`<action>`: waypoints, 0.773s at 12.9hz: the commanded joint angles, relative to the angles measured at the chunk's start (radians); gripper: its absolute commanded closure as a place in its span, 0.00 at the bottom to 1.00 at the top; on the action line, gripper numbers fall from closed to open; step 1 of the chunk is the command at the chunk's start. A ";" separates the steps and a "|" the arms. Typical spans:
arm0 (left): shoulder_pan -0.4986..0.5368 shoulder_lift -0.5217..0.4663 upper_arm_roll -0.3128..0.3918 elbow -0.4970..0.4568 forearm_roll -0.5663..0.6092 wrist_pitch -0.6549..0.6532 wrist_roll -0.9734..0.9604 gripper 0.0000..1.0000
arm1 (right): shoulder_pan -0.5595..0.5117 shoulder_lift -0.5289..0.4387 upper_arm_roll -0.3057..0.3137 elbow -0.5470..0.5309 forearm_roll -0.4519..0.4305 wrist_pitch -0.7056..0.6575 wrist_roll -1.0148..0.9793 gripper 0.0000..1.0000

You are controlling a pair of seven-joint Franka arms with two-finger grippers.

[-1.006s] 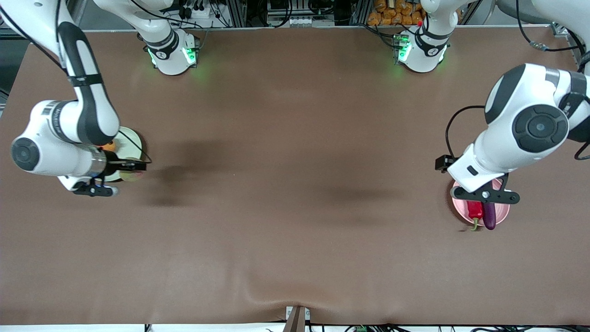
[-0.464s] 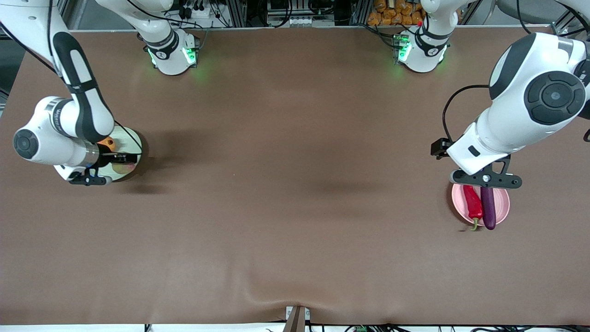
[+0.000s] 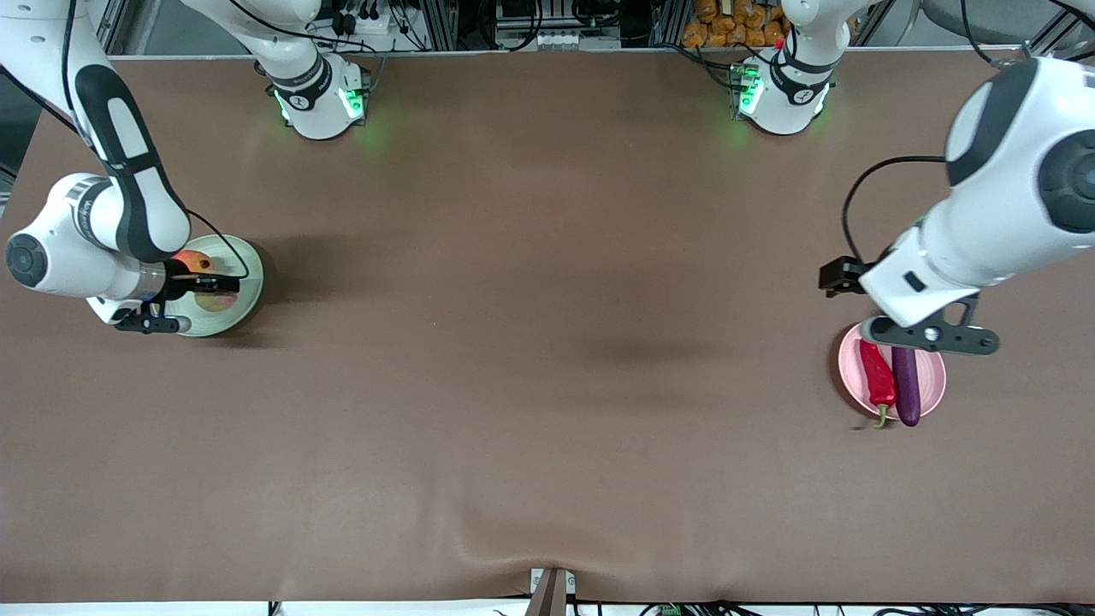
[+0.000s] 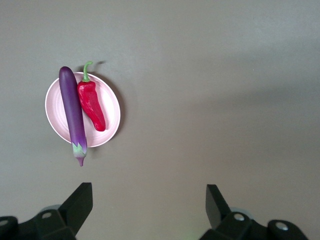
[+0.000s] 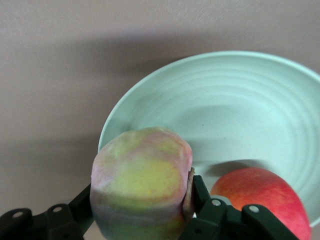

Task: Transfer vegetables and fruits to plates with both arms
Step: 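Carry the peach to the green plate while the left gripper opens, then release the peach beside the apple while the left gripper withdraws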

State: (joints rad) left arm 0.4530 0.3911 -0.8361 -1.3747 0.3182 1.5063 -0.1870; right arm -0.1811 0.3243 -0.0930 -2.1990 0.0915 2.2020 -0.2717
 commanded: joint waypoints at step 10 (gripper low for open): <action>-0.493 -0.201 0.647 -0.016 -0.194 -0.011 0.104 0.00 | 0.072 0.030 0.021 0.508 0.011 -0.344 -0.044 0.00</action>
State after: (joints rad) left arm 0.0073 0.2384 -0.2599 -1.3521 0.1433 1.4951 -0.1065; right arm -0.1270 0.3256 -0.0692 -1.8289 0.0946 1.9189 -0.2990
